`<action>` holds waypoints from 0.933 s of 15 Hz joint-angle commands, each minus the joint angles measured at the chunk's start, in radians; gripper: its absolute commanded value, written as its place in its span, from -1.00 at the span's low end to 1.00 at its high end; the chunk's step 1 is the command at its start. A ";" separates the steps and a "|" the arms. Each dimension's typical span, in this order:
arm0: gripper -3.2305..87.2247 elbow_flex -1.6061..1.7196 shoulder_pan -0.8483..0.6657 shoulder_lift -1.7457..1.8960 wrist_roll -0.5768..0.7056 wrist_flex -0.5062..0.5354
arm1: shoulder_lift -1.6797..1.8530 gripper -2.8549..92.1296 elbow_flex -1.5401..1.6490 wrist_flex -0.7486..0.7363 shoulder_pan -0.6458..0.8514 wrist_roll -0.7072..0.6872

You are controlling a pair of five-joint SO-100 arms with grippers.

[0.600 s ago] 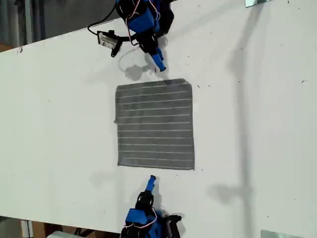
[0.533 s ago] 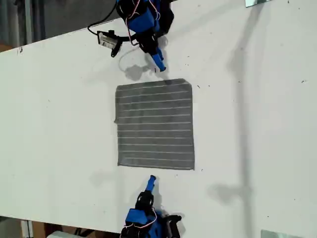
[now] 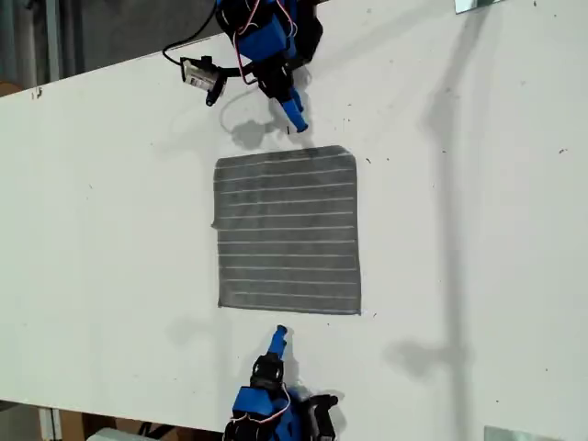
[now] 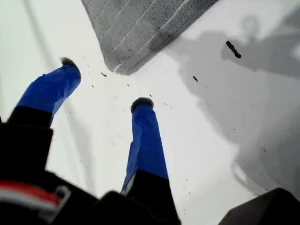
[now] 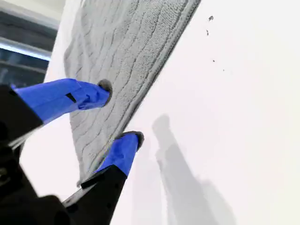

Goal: Grasp corners of a square towel and fold twice.

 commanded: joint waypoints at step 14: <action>-0.62 -0.011 0.011 0.006 -0.523 -0.002 | -0.468 -0.13 -0.247 -0.391 0.138 -0.143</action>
